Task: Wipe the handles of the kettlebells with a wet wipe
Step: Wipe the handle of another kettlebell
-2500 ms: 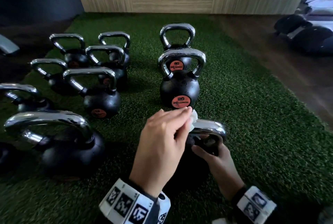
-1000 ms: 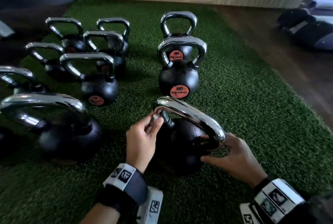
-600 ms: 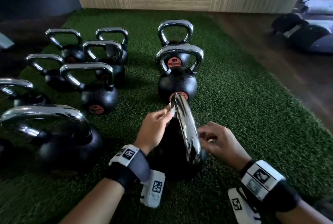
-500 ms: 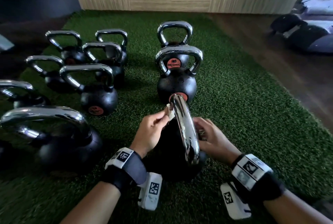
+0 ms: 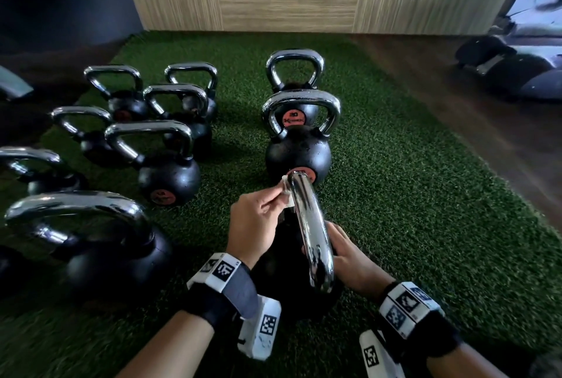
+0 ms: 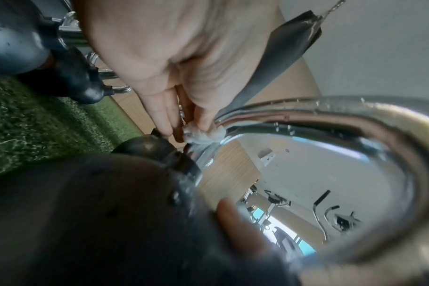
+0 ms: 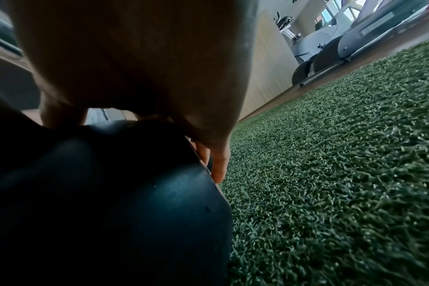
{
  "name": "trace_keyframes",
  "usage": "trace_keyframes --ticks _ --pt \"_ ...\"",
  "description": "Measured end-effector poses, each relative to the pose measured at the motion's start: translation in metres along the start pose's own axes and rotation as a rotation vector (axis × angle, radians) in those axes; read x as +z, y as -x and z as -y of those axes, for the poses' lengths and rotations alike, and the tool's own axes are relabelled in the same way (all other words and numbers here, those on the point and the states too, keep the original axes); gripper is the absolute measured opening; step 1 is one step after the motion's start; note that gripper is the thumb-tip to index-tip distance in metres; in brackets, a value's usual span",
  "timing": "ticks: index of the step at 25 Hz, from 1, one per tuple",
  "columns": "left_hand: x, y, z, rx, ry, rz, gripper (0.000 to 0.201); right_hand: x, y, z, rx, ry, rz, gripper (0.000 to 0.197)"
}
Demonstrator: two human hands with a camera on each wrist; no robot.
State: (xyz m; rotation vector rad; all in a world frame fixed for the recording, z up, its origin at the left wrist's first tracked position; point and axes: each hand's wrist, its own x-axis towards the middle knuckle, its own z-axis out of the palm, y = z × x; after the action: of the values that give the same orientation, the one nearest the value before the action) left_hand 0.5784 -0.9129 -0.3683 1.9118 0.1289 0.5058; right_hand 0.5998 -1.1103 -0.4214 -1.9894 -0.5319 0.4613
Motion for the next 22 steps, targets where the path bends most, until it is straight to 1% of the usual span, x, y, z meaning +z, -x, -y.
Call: trace_keyframes --ticks 2,4,6,8,12,13,15,17,19,21,22 --pt "-0.009 -0.006 -0.011 -0.013 0.084 0.042 0.028 0.001 0.003 0.004 -0.002 -0.025 -0.008 0.064" --pt "-0.018 -0.002 -0.021 0.033 0.154 0.064 0.030 0.001 0.004 0.005 -0.009 -0.056 -0.013 0.062" --pt "-0.028 0.011 -0.030 0.122 0.144 0.107 0.028 0.001 0.004 0.002 -0.015 -0.073 -0.013 0.063" --pt "-0.035 0.019 -0.040 0.175 0.058 0.132 0.026 0.001 0.004 0.002 -0.018 -0.066 -0.005 0.061" --pt "-0.036 0.015 -0.054 0.100 -0.064 0.041 0.028 0.001 0.003 0.000 0.004 -0.057 0.003 0.063" --pt "-0.036 0.019 -0.054 0.069 -0.054 0.045 0.028 0.001 0.003 0.000 0.001 -0.050 0.001 0.066" --pt "-0.038 0.034 -0.053 -0.001 0.007 0.102 0.028 0.001 0.003 -0.002 0.002 -0.053 0.000 0.074" --pt "-0.041 0.047 -0.053 0.015 0.019 0.135 0.030 0.001 0.002 -0.002 0.007 -0.049 -0.003 0.083" --pt "-0.040 0.049 -0.055 0.039 0.029 0.094 0.032 0.001 0.002 -0.001 0.002 -0.029 0.000 0.089" --pt "-0.038 0.052 -0.056 0.010 0.112 0.099 0.031 0.001 0.003 0.000 -0.006 -0.025 -0.003 0.090" --pt "-0.038 0.056 -0.055 -0.007 0.170 0.126 0.027 0.001 0.003 0.001 -0.007 -0.031 -0.005 0.089"
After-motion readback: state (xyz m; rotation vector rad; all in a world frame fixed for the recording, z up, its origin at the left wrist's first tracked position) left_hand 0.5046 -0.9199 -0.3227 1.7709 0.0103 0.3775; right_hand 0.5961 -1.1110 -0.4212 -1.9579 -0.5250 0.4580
